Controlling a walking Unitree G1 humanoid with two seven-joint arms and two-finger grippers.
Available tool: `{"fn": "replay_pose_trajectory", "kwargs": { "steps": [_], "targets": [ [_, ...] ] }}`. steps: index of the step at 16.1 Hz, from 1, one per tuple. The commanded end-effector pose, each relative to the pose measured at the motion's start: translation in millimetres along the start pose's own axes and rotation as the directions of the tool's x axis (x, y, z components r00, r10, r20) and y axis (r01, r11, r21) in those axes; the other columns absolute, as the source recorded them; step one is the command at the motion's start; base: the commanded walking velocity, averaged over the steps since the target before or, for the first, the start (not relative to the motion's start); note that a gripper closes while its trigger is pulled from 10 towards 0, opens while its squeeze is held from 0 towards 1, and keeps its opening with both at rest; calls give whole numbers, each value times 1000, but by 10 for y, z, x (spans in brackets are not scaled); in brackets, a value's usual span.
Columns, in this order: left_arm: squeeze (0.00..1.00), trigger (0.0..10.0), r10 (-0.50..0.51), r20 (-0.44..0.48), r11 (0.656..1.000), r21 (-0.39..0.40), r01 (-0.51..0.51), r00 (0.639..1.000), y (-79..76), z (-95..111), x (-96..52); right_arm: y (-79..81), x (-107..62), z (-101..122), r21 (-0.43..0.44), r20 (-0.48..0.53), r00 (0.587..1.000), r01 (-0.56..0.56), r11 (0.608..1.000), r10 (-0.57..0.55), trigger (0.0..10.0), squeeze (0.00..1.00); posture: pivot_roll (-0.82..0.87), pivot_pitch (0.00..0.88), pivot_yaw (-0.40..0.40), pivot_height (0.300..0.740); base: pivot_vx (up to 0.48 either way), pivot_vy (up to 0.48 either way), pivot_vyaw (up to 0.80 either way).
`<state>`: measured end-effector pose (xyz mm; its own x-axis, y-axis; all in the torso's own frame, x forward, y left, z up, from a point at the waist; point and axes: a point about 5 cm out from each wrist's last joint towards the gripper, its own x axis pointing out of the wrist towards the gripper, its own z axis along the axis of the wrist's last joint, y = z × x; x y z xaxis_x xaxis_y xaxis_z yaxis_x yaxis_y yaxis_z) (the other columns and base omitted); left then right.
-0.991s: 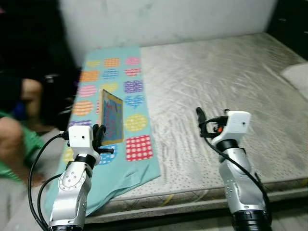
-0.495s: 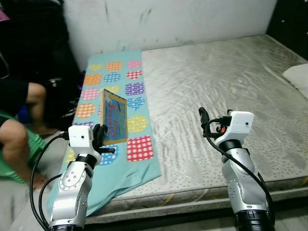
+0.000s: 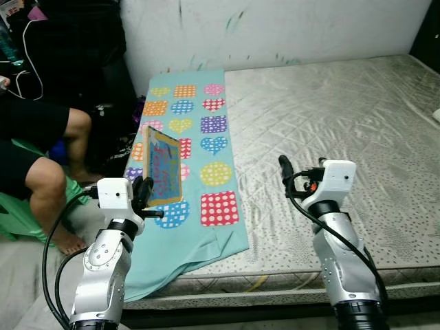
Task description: Clean up the room
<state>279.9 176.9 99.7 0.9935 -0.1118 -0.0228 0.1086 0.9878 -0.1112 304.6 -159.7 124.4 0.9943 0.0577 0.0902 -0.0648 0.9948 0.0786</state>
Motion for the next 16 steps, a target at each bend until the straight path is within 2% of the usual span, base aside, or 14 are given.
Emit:
{"fn": "replay_pose_trajectory", "kwargs": {
  "steps": [1,7,16],
  "targets": [
    [0,10000,-9,39,1000,27,7,999,10,89,15,20,6,9,-4,6,1000,-12,1000,12,10000,0,-213,0,89,740,0,0,0],
    [0,10000,-10,34,1000,21,10,999,3,76,16,16,1,3,-16,9,1000,-20,1000,20,10000,0,-216,0,87,740,0,-342,441],
    [0,10000,-16,31,1000,17,16,999,-13,66,22,7,8,-2,-20,8,999,-31,999,31,10000,0,-218,0,82,740,0,-346,0]
  ]
}}
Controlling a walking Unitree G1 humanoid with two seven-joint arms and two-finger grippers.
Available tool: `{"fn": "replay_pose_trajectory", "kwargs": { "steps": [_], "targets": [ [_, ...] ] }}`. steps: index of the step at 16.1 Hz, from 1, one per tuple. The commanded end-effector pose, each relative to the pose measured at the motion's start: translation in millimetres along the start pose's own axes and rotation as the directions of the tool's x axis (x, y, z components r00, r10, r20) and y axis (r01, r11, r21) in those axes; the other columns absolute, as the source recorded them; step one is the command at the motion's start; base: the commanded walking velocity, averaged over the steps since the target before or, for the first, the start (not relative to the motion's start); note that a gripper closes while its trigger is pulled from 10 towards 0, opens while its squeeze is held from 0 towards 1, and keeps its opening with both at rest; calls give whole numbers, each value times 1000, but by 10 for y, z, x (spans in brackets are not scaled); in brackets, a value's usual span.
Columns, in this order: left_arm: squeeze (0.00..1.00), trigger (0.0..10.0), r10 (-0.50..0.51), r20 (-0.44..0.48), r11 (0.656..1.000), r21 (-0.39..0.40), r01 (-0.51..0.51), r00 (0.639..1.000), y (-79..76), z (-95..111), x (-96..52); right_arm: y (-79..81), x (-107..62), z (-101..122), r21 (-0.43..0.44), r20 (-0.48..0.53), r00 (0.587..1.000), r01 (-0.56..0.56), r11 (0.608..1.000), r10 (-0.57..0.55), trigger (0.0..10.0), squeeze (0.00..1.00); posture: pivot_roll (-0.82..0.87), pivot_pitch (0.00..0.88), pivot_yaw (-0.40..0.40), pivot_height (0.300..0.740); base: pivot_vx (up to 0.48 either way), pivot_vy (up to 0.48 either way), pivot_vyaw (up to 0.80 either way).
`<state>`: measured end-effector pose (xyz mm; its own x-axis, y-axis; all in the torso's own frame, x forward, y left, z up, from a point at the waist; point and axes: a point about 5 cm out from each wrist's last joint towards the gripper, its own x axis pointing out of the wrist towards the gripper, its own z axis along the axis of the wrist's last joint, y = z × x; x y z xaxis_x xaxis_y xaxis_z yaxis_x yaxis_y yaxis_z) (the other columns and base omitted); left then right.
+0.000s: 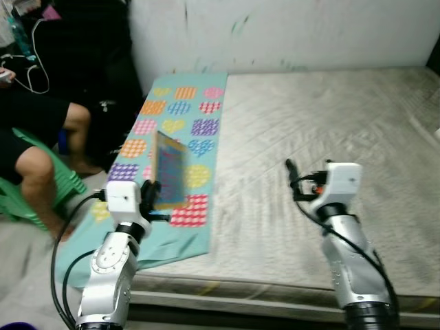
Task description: Clean up the room
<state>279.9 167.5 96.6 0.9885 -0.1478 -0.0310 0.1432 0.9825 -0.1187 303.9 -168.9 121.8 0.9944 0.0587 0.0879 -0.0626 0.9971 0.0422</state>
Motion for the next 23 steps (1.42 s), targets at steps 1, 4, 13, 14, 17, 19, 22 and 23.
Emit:
{"fn": "replay_pose_trajectory", "kwargs": {
  "steps": [1,4,13,14,17,19,22,23],
  "targets": [
    [0,10000,18,43,1000,23,-19,999,76,108,7,101,22,18,16,12,999,-31,999,30,10000,0,-218,0,82,740,0,-326,0],
    [0,10000,18,42,1000,21,-19,999,74,107,12,102,20,16,14,12,999,-31,999,30,10000,0,-217,0,80,740,0,-328,0],
    [0,10000,7,53,1000,6,-8,999,67,119,13,68,7,-10,26,3,1000,-8,1000,8,10000,0,-216,0,81,740,0,-242,0],
    [0,10000,8,53,1000,7,-9,999,67,120,13,67,7,-12,26,3,1000,-8,1000,8,10000,0,-214,0,81,740,0,0,0],
    [0,10000,10,62,1000,6,-10,998,85,137,-9,-4,-17,11,25,17,1000,24,999,-25,10000,0,-213,0,81,740,0,0,0],
    [0,10000,46,67,999,14,-47,997,161,143,-60,-76,-68,14,13,19,999,43,999,-43,10000,0,-214,0,89,740,0,0,0],
    [0,10000,67,61,998,2,-68,996,225,135,-106,-128,-150,-33,1,-1,999,50,999,-50,10000,0,-212,0,89,740,0,0,-777],
    [0,10000,65,63,998,2,-66,996,223,139,-104,-121,-152,-33,1,-1,999,48,999,-48,10000,0,-212,0,90,740,0,0,-800]
  ]
}}
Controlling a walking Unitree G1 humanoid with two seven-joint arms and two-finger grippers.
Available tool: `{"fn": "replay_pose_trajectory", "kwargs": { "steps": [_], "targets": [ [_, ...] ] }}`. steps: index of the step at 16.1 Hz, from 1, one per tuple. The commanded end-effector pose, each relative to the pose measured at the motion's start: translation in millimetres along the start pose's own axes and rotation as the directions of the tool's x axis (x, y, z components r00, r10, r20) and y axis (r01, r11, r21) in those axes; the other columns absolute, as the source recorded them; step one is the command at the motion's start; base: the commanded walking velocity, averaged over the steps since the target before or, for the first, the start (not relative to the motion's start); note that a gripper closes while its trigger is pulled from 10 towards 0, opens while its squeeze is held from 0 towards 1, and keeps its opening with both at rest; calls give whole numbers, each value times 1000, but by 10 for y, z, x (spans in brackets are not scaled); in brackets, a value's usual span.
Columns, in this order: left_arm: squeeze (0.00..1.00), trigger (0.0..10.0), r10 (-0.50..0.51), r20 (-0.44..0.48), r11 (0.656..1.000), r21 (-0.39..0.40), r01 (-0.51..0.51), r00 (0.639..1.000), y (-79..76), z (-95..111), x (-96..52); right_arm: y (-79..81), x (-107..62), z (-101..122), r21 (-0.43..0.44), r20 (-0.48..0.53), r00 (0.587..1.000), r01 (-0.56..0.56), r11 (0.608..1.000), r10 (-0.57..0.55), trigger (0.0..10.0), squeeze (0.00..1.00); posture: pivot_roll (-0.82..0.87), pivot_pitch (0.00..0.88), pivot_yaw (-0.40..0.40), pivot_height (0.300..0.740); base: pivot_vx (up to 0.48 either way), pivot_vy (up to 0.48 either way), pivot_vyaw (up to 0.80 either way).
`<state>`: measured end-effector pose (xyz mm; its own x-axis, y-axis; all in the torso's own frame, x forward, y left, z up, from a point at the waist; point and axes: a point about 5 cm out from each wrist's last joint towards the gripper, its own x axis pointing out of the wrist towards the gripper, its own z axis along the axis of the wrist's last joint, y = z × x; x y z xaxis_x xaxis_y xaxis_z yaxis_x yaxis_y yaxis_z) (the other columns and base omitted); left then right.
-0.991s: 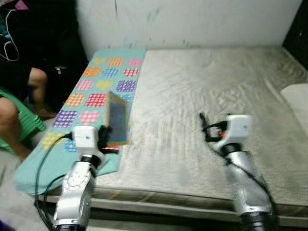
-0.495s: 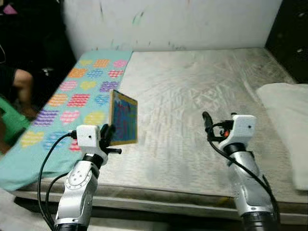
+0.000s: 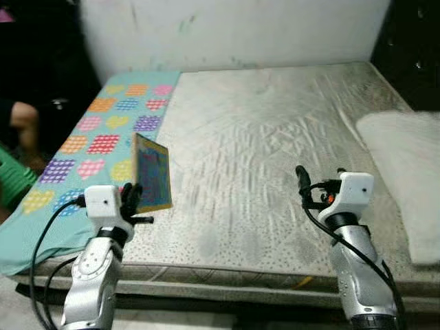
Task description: Clean up the room
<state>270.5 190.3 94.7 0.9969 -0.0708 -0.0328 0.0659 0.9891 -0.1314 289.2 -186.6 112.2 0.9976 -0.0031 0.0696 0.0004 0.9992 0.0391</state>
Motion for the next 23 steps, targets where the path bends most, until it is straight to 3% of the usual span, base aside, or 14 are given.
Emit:
{"fn": "replay_pose_trajectory", "kwargs": {
  "steps": [1,16,17,18,23],
  "targets": [
    [0,10000,-12,56,1000,17,11,998,5,137,24,50,10,42,9,15,1000,-14,1000,14,10000,0,-212,0,90,740,0,0,-800],
    [0,10000,-12,56,1000,17,11,998,5,137,24,50,10,42,9,15,1000,-14,1000,14,10000,0,-212,0,90,740,0,0,-800],
    [0,10000,-87,104,996,7,86,991,-94,203,34,190,39,79,-76,34,993,-108,991,111,10000,0,-213,0,88,740,0,0,794],
    [0,10000,-101,115,995,5,102,988,-112,217,33,210,44,83,-84,38,992,-119,989,123,10000,0,-213,0,88,740,266,0,794],
    [0,10000,-99,125,995,7,99,987,-141,215,27,218,47,80,-33,43,989,-142,989,144,10000,0,-212,0,86,740,455,0,261]
  ]
}}
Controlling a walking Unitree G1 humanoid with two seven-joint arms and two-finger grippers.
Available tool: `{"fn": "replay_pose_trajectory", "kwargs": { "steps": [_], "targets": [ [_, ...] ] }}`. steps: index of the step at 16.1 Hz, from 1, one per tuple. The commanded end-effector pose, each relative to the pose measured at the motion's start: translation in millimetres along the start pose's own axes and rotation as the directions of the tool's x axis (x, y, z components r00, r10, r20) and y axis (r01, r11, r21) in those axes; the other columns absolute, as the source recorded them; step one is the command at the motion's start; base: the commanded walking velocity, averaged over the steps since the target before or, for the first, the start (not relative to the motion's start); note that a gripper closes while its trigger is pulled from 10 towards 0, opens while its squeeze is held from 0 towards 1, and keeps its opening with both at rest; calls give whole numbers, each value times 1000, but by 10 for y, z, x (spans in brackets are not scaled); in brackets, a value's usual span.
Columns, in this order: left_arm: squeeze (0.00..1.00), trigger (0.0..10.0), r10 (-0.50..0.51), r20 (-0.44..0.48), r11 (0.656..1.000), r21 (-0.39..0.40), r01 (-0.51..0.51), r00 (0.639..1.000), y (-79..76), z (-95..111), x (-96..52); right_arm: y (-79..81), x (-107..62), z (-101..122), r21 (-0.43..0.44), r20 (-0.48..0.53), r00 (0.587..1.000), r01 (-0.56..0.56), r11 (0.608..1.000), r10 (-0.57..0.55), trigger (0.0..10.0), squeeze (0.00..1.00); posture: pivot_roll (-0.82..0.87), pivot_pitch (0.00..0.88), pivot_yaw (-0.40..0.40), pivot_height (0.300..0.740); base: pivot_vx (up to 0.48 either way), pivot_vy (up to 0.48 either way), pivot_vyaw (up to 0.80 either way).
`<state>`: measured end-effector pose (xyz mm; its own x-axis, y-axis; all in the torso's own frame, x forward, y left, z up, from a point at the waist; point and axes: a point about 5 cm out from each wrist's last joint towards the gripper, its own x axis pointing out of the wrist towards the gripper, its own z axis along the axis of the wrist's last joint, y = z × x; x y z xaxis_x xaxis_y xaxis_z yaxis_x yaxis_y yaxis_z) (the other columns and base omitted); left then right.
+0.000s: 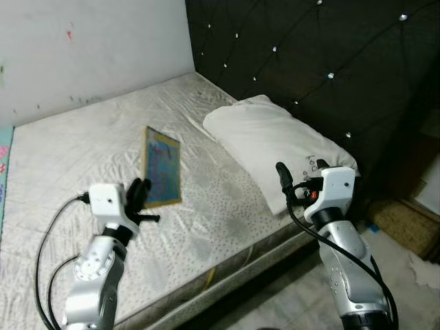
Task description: Clean up the room
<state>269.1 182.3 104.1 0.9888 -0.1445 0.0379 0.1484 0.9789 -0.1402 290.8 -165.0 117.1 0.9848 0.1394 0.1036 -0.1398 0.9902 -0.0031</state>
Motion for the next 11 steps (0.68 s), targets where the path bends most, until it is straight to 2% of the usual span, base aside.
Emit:
{"fn": "replay_pose_trajectory", "kwargs": {
  "steps": [1,4,10,11],
  "targets": [
    [0,10000,20,61,1000,-11,-20,998,-22,119,57,-9,28,32,0,11,1000,1,1000,-1,10000,0,-211,0,84,740,0,0,0],
    [0,10000,54,50,998,-11,-54,997,8,110,53,-8,29,35,-24,14,1000,-9,1000,9,10000,0,-208,0,79,740,0,0,0],
    [0,10000,34,61,999,13,-35,998,-36,128,53,16,49,55,-39,29,999,-29,999,30,10000,0,-203,0,82,740,0,0,0],
    [0,10000,37,62,999,11,-38,997,-41,132,55,27,45,55,-40,32,999,-34,999,35,10000,0,-204,0,83,740,0,0,525]
  ]
}}
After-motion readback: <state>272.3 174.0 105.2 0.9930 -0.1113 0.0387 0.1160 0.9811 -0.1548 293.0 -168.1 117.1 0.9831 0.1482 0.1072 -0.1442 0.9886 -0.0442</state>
